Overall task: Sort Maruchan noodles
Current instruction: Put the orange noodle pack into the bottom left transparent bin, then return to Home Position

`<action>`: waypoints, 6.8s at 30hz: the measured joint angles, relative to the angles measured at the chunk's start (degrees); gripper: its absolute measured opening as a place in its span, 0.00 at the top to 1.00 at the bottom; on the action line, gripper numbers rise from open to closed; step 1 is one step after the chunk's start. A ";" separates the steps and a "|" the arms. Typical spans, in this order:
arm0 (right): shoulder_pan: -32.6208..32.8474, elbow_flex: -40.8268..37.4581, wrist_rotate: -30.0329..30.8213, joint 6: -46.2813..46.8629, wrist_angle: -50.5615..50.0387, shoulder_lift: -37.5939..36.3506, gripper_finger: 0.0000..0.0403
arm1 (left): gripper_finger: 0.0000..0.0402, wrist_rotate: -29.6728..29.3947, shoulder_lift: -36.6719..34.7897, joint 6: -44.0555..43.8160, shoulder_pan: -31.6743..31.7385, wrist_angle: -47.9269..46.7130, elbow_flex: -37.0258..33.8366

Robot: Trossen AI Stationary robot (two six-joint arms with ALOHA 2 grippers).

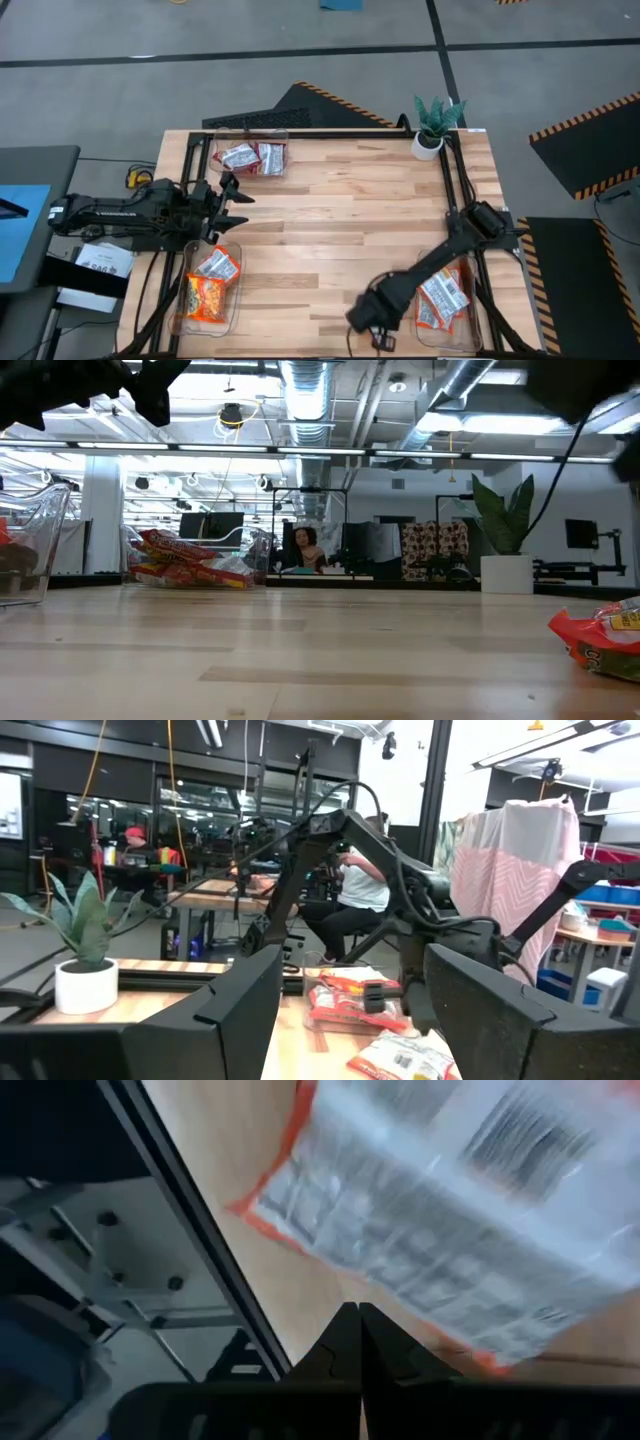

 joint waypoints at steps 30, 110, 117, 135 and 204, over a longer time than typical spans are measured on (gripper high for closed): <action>-20.42 -6.86 32.16 -28.54 33.30 0.30 0.98 | 0.42 -1.40 -0.02 3.52 0.00 0.68 0.00; -28.82 -32.44 48.07 -43.32 51.08 -28.76 0.96 | 1.00 -26.42 23.87 1.48 -32.78 -81.51 40.06; -30.72 -32.44 47.74 -45.02 54.65 -28.75 0.96 | 1.00 -27.73 23.85 -10.90 -46.06 -82.74 40.11; -32.06 -32.44 47.33 -44.78 55.45 -28.75 0.96 | 1.00 -24.62 32.89 -31.11 -63.84 -84.59 40.11; -30.80 -32.44 44.89 -45.33 56.43 -29.14 0.96 | 1.00 -0.10 -7.08 10.96 -7.94 -22.85 -8.83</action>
